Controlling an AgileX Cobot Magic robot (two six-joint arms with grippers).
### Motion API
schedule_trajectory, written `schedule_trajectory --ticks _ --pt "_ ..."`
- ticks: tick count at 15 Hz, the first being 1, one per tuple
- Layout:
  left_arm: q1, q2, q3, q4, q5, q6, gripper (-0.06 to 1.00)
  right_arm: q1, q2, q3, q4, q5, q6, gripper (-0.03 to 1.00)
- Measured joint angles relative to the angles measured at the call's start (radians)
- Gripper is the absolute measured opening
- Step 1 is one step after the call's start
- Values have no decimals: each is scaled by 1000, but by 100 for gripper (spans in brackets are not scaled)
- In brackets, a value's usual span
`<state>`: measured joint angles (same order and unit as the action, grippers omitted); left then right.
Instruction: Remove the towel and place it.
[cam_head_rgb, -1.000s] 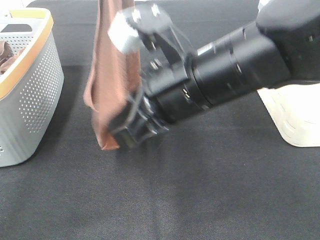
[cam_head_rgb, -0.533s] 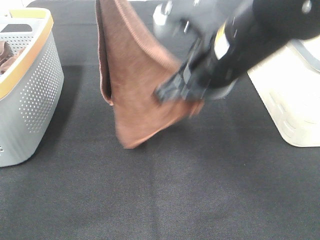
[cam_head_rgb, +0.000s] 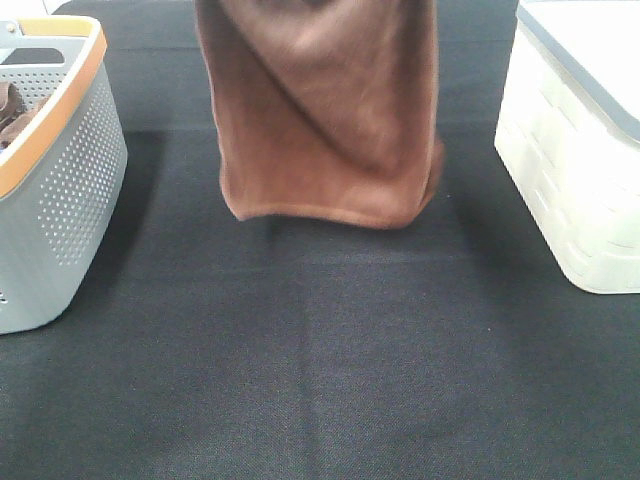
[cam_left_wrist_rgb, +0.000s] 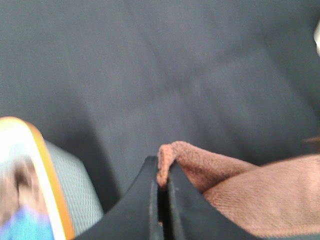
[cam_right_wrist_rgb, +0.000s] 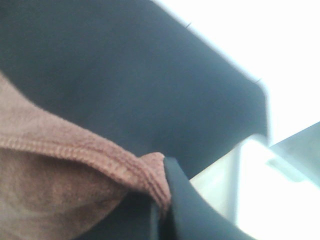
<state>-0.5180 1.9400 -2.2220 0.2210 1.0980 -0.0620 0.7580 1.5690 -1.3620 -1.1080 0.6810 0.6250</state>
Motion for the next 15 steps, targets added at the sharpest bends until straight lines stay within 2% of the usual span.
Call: schedule_trajectory --ticks 2,3,4,6,10,15 --pt "0 10 0 6 -134 0 0 -29 47 -21 -152 -29 107 0" --pt "0 19 0 11 -191 -1 0 -67 65 -27 -199 -60 178 0" --pt "0 19 0 11 -191 -1 0 -67 65 -27 -199 -60 178 0" --pt "0 49 0 59 -316 -2 0 -207 94 -46 -275 -233 351 0" --pt "20 131 0 225 -466 -9 0 -389 198 -138 -332 -521 574 0" --pt "136 237 0 230 -593 -198 0 -405 410 -315 -338 -570 594 0"
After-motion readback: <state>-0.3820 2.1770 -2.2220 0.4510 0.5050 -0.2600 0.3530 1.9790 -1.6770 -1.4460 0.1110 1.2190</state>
